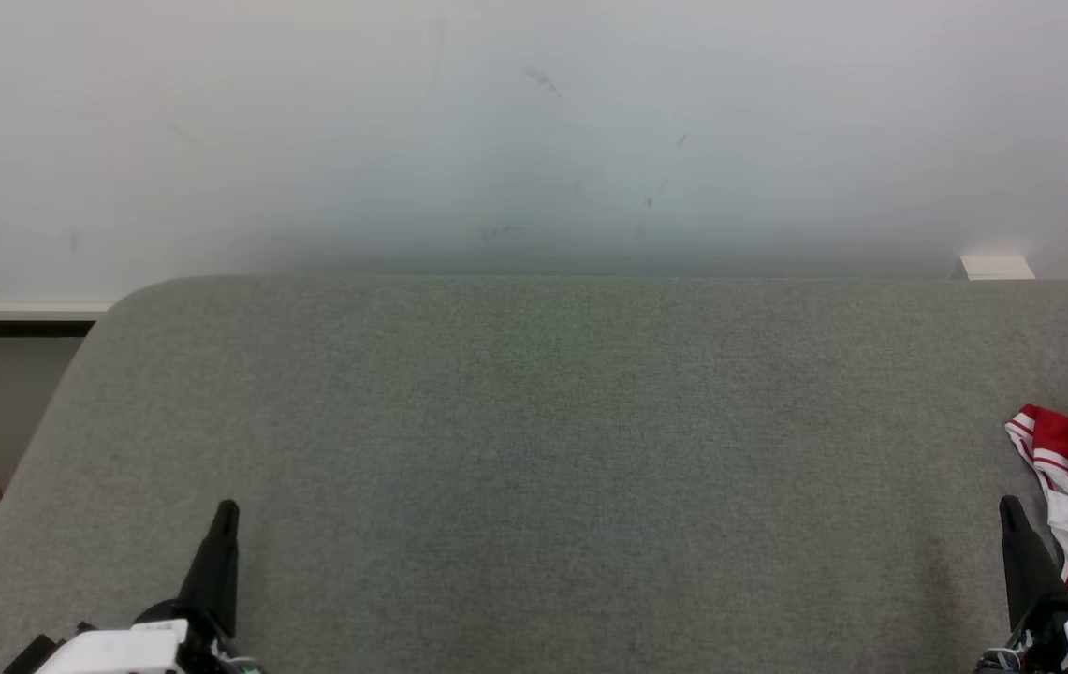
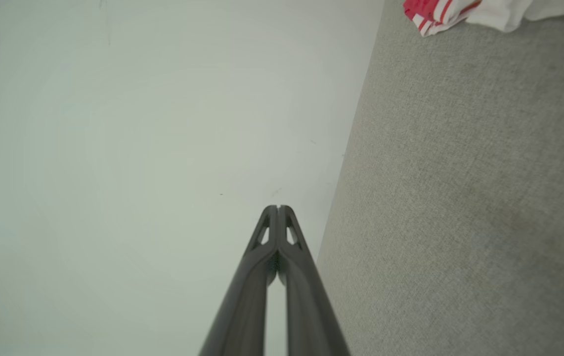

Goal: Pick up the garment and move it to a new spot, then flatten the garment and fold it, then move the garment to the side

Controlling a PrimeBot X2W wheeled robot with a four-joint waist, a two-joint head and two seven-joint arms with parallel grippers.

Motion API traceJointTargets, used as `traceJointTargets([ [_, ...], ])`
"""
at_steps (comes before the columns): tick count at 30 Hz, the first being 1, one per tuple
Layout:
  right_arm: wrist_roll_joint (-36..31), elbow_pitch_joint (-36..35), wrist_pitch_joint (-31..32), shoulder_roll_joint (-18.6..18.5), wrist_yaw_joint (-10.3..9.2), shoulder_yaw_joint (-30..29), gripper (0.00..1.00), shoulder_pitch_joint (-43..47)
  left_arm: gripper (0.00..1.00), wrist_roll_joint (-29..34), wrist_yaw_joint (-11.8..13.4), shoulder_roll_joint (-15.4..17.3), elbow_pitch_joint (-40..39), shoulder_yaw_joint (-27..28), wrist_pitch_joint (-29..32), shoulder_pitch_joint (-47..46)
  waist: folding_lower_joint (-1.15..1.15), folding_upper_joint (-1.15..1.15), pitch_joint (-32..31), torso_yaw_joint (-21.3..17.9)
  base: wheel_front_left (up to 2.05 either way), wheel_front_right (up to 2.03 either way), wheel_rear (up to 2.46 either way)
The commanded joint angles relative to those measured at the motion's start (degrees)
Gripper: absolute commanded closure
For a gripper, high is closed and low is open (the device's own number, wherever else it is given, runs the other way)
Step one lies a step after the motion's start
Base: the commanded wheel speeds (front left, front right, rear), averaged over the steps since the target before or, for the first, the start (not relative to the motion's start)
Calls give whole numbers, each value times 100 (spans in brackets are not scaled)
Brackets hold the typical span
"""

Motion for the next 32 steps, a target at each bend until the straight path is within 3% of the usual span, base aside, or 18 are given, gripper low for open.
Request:
traceJointTargets([
  [1, 4, 14, 11, -37, -12, -22, 100, -66, 100, 60, -14, 7, 3, 24, 17, -39, 0, 0, 0, 0, 0, 0, 0],
  [32, 3, 13, 12, -35, -12, -22, 100, -66, 100, 84, -14, -9, 3, 47, 36, -42, 0, 0, 0, 0, 0, 0, 0],
])
